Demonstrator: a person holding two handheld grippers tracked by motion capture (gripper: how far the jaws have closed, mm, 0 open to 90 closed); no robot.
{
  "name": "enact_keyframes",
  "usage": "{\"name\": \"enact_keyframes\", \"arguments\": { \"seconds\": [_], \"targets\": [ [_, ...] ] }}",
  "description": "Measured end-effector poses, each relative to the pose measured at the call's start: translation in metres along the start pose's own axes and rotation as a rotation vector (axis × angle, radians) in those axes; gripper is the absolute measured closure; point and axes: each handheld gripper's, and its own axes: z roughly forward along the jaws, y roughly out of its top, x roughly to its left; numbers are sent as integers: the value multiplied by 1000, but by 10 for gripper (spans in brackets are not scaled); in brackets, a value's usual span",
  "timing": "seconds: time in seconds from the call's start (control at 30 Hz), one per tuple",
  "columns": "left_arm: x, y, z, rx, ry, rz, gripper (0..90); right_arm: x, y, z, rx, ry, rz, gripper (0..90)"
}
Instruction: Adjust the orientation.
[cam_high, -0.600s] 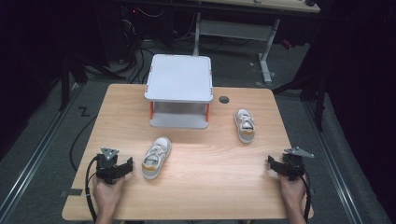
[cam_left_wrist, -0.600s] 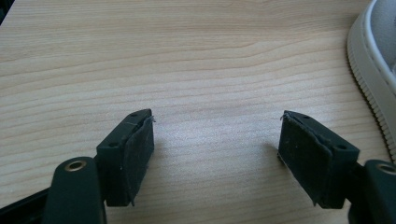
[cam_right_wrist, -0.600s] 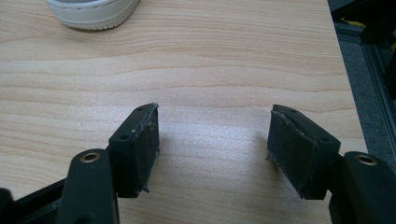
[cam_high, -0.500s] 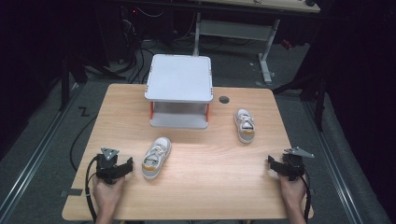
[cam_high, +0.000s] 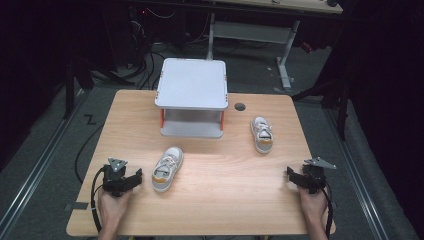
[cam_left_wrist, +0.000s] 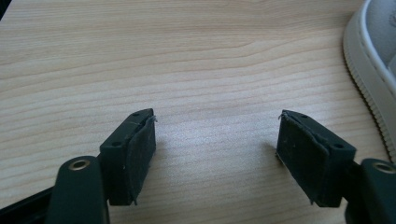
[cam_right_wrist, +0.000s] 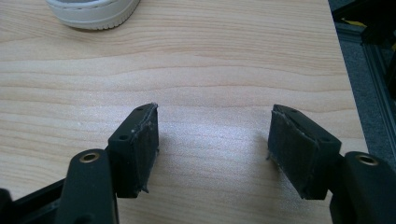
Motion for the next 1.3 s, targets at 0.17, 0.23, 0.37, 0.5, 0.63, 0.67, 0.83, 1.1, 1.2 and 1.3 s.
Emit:
{"name": "enact_keyframes", "arguments": {
  "seconds": [0.17, 0.23, 0.37, 0.5, 0.63, 0.67, 0.83, 1.1, 1.2, 1.3],
  "targets": [
    [3, 1, -2, 4, -2, -23, 404, 0, 0, 0, 1, 2, -2, 339],
    [4, 2, -3, 9, -8, -38, 409, 0, 0, 0, 1, 2, -2, 339],
    [5, 0, -8, 10, -20, -50, 416, 0, 0, 0, 1, 1, -1, 338],
    [4, 1, -14, 5, -33, -60, 440, 0, 0, 0, 1, 2, -2, 336],
    [2, 5, -25, 5, -67, -58, 451, 0, 0, 0, 2, 4, -1, 335],
    [2, 5, -25, 5, -67, -58, 452, 0, 0, 0, 2, 4, -1, 335],
    [-7, 13, -43, -34, -129, -47, 490, 0, 0, 0, 2, 6, -2, 332],
    [-32, 33, -63, -50, -194, 37, 490, 1, 0, 0, 3, 6, 0, 327],
    [-40, 37, -62, -39, -207, 56, 483, 1, 0, 0, 3, 6, -2, 327],
    [-49, 41, -55, -8, -216, 87, 478, 1, 0, 0, 3, 6, -2, 327]
  ]
}}
